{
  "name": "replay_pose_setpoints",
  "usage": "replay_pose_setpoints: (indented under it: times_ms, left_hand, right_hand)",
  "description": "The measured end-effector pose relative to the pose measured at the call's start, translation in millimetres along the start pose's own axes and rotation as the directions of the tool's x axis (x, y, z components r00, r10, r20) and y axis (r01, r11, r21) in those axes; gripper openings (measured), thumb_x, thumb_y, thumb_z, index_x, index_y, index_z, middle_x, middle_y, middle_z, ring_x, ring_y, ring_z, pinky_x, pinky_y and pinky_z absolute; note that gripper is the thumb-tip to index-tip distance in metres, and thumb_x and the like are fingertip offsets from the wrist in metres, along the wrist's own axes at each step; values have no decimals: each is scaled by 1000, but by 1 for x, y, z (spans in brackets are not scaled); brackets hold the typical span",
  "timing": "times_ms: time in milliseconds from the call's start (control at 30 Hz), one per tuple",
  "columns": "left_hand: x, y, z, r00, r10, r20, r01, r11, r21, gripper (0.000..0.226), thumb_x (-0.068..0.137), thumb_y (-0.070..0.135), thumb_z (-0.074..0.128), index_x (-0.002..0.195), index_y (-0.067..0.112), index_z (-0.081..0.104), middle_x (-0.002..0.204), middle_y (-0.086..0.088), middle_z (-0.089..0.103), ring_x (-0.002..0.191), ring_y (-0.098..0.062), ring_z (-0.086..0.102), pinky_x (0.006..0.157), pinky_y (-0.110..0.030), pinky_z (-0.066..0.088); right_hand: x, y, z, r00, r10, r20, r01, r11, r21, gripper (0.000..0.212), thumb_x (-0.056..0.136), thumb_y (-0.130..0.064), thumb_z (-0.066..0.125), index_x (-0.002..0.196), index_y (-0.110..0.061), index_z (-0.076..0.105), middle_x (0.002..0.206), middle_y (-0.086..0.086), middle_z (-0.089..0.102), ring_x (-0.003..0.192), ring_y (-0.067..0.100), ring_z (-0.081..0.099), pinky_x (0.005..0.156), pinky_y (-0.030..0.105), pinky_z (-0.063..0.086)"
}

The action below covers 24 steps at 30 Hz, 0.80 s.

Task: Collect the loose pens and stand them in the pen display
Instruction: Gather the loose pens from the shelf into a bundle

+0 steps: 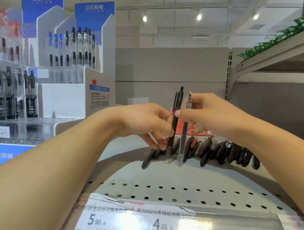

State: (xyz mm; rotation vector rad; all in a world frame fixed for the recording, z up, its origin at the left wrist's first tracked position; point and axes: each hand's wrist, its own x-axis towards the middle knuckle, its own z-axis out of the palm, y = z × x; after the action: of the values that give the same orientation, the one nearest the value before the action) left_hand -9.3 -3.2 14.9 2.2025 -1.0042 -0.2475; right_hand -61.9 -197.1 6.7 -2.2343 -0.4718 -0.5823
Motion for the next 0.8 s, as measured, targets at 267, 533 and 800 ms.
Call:
replay_pose_setpoints:
  times_ms: [267,533,800]
  left_hand:
    - [-1,2,-2,999,19,32,-23,994,105,18,85,25,67,96,11,70,93,-2,75,83,-16,73,73,-27,58]
    - [30,-36,-5,944,-250,-215,320,852,414,23,93,38,63,96,16,69,70,3,74,50,-11,62,50,-21,52]
    - [37,-34,-3,910,-380,-163,413,802,431,36,84,26,74,117,13,67,73,-3,76,57,-15,73,54,-24,56]
  right_hand:
    - [0,-3,2,1000,-17,17,18,999,-27,19,91,-38,71,92,-19,71,82,-1,76,69,11,70,59,22,56]
    - [-4,-10,2,999,-8,33,6,998,57,20,92,-15,61,73,-20,59,49,-18,53,44,-2,51,44,11,40]
    - [-7,-13,1,995,-48,86,42,997,65,40,97,-28,66,58,-26,55,53,-14,51,48,0,49,51,11,42]
